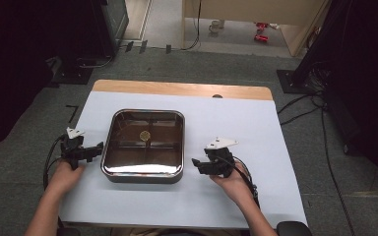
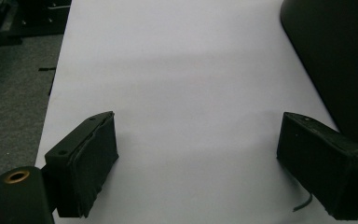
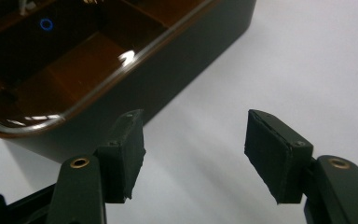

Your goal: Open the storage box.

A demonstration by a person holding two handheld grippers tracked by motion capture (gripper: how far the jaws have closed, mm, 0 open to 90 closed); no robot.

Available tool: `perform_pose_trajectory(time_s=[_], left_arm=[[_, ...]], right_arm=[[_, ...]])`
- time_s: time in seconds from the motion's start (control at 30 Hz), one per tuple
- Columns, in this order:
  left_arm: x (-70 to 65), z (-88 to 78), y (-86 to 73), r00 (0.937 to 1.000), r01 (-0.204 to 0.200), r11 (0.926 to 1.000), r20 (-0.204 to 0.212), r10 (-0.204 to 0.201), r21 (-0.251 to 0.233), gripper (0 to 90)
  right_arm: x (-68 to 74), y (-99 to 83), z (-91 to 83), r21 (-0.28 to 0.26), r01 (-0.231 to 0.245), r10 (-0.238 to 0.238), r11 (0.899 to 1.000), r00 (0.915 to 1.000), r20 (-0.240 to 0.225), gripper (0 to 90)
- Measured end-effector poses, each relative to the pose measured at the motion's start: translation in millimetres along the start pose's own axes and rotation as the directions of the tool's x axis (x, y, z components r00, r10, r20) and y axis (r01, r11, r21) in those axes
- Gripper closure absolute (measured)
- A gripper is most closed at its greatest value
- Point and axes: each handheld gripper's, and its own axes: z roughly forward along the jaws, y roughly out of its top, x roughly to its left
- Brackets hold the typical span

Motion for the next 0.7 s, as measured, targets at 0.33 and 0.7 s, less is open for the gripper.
perform_pose_trajectory(time_s=[0.33,0.7], left_arm=[[0.0,0.1,0.0,1.0000,0.000,1.0000,0.000,0.000,-0.001,12.1],[0.0,0.0,0.0,1.0000,0.000,1.0000,0.000,0.000,-0.001,12.1]], right_arm=[[1.8,24.6,-9.4,-0.021,0.023,-0.024,1.000,0.9983,-0.054,42.3],[14.8,56.1,-0.4,-0.039,0.069,-0.072,0.997,0.9943,-0.079,42.3]])
